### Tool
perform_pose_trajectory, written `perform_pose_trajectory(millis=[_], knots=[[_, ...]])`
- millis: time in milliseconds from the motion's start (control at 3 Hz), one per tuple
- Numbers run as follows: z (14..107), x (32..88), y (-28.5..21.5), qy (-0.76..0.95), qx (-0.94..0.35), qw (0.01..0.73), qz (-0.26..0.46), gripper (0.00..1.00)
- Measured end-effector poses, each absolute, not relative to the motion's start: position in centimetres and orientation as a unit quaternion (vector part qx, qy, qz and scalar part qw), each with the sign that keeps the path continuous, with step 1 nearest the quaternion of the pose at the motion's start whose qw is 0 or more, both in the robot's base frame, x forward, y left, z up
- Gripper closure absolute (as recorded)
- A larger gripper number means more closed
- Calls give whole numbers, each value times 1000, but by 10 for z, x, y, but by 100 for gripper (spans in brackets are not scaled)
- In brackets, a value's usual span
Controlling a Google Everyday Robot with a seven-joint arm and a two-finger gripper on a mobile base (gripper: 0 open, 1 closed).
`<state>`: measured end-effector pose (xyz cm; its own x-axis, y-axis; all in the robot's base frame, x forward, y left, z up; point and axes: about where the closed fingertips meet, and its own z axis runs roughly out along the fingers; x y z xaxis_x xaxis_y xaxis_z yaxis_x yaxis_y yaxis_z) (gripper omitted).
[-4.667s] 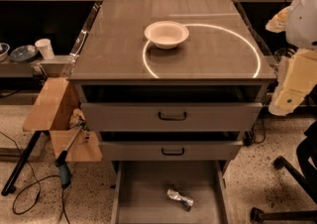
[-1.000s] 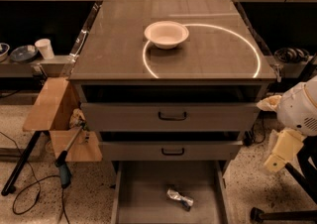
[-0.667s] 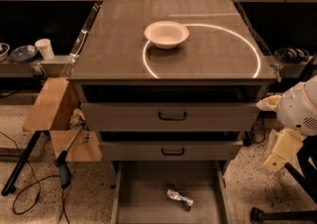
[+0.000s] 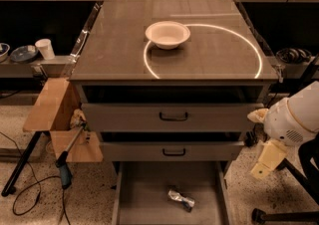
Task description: Pick redbull can from bottom drawer and place on counter
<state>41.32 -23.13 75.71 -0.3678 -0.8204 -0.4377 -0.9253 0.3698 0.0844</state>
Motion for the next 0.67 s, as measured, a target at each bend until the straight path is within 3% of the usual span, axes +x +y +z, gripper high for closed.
perform_pose_trajectory(millis=[667], knots=[[707,416,-239,834,-515,129,153,0]])
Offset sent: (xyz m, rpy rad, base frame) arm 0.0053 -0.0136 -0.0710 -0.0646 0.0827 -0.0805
